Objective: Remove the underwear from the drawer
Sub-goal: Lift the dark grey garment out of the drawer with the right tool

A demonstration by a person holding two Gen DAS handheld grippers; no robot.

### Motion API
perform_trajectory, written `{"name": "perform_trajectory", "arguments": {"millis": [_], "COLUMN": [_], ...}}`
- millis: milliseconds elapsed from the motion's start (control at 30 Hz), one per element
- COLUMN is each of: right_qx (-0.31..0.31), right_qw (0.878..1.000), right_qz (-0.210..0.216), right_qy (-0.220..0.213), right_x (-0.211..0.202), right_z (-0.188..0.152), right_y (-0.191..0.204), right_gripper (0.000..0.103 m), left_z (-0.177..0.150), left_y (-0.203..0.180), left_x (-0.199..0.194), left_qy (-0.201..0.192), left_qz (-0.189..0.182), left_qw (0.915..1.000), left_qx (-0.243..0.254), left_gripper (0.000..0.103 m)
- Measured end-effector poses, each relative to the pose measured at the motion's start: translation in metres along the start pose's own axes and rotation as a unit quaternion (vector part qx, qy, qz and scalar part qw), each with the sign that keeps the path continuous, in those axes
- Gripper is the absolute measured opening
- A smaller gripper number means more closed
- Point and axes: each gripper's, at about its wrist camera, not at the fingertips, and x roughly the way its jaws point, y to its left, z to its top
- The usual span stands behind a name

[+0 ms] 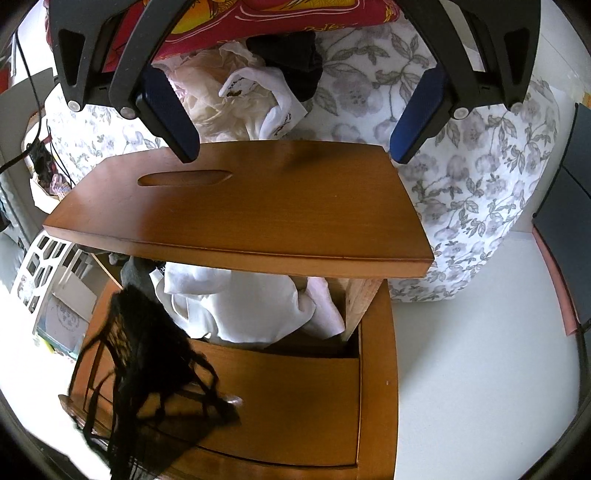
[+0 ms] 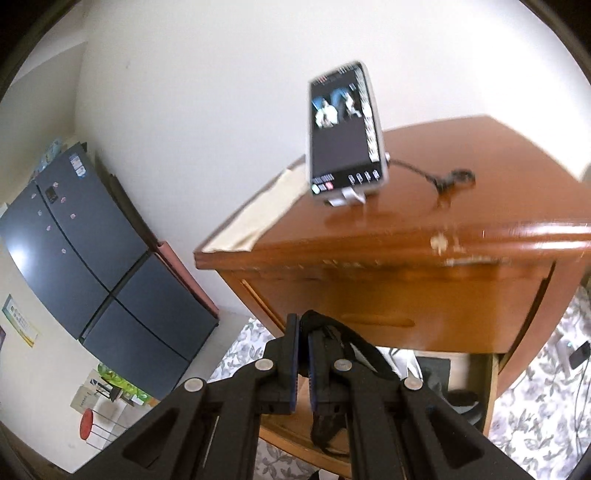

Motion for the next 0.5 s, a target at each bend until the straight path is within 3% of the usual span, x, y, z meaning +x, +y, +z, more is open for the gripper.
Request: {"name": "perform_trajectory", "arguments": {"millis": [267,500], "right_qx": [-0.037,-0.070], "right_qw": [0.999,0.997], "right_qz": [0.002,0.001], "right_qy": [-0.033,-0.040], "right_x": [-0.048,-0.095], "right_z": [0.001,-0.027], "right_y": [0.033,0.053], "right_gripper": [0.004,0.004], "left_z": [-0.001,-0.002], "left_y": [0.001,0.003], "left_x": [-0.006,-0.015], "left_qy": [-0.013,-0.029], "left_qz": [0.009,0.022], "left_qw": [0.9998,0.9993], "left_qx": [-0.007,-0.013], "left_gripper": [0.103,0.103]}}
